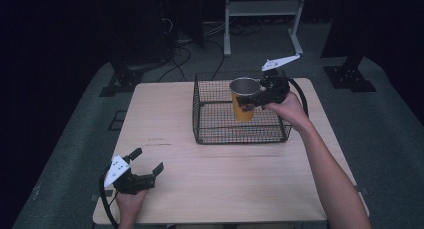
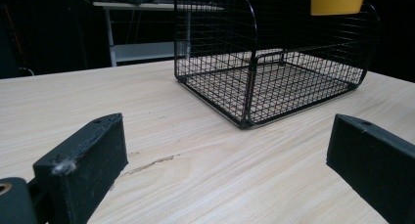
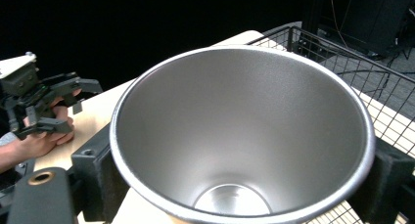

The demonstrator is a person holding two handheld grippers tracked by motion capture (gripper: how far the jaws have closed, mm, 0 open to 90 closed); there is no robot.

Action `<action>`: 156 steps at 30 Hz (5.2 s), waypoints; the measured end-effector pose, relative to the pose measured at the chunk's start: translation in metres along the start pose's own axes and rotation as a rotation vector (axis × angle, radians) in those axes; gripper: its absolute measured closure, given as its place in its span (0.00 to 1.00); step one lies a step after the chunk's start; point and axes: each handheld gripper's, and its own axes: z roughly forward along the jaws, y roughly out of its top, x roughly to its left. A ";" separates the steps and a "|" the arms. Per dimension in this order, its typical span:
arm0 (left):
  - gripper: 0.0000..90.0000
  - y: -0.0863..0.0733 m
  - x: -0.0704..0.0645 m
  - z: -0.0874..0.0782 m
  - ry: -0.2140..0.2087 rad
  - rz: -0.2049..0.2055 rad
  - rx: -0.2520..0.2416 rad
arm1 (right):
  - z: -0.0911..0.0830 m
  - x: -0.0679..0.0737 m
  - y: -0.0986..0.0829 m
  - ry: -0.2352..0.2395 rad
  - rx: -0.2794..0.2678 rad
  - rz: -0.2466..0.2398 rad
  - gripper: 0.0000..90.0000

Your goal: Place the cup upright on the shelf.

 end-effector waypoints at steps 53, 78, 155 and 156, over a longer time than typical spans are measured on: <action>0.01 0.000 0.000 0.000 -0.002 -0.001 0.000 | 0.081 -0.058 -0.020 0.004 0.120 0.058 0.14; 0.01 0.000 0.001 -0.001 -0.002 -0.005 -0.001 | 0.098 -0.068 -0.031 -0.021 0.176 0.074 0.14; 0.01 0.000 -0.001 0.000 0.000 0.001 0.004 | 0.098 -0.052 -0.041 -0.106 0.230 -0.035 0.01; 0.01 0.000 -0.001 0.000 0.000 0.001 0.004 | 0.098 -0.052 -0.041 -0.106 0.230 -0.035 0.01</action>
